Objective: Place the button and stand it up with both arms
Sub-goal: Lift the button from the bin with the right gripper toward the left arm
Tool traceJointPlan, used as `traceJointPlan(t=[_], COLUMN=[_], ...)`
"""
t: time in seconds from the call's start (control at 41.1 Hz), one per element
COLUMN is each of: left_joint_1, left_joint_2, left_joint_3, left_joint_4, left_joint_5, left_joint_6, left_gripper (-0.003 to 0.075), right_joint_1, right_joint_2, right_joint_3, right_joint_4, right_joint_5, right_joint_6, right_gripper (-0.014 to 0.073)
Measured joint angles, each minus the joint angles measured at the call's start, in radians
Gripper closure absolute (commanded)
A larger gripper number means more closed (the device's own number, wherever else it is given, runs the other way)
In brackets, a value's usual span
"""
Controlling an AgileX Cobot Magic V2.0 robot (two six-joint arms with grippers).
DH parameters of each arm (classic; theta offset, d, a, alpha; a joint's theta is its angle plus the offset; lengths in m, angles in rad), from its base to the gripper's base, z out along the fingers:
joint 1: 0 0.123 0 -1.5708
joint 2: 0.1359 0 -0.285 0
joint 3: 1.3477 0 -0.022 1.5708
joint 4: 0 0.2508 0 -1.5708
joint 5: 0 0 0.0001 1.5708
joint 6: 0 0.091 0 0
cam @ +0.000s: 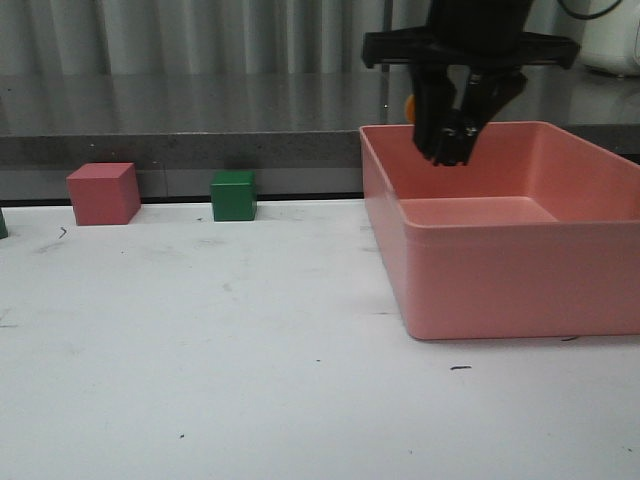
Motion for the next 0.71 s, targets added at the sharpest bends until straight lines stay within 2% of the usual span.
traceJointPlan(t=[0.122, 0.389, 0.511, 0.705], left_joint_1=[0.000, 0.000, 0.000, 0.000], left_joint_2=[0.000, 0.000, 0.000, 0.000], left_joint_3=[0.000, 0.000, 0.000, 0.000], left_joint_4=[0.000, 0.000, 0.000, 0.000], left_joint_5=[0.000, 0.000, 0.000, 0.000], left_joint_6=[0.000, 0.000, 0.000, 0.000], left_gripper=[0.0281, 0.0281, 0.0281, 0.0281], right_joint_1=[0.103, 0.288, 0.332, 0.383], right_joint_2=[-0.005, 0.024, 0.075, 0.211], right_joint_3=[0.000, 0.000, -0.019, -0.167], right_joint_4=[0.010, 0.021, 0.023, 0.023], right_joint_5=[0.001, -0.039, -0.046, 0.012], right_joint_6=[0.011, 0.129, 0.182, 0.249], right_gripper=[0.0357, 0.0355, 0.0355, 0.0355])
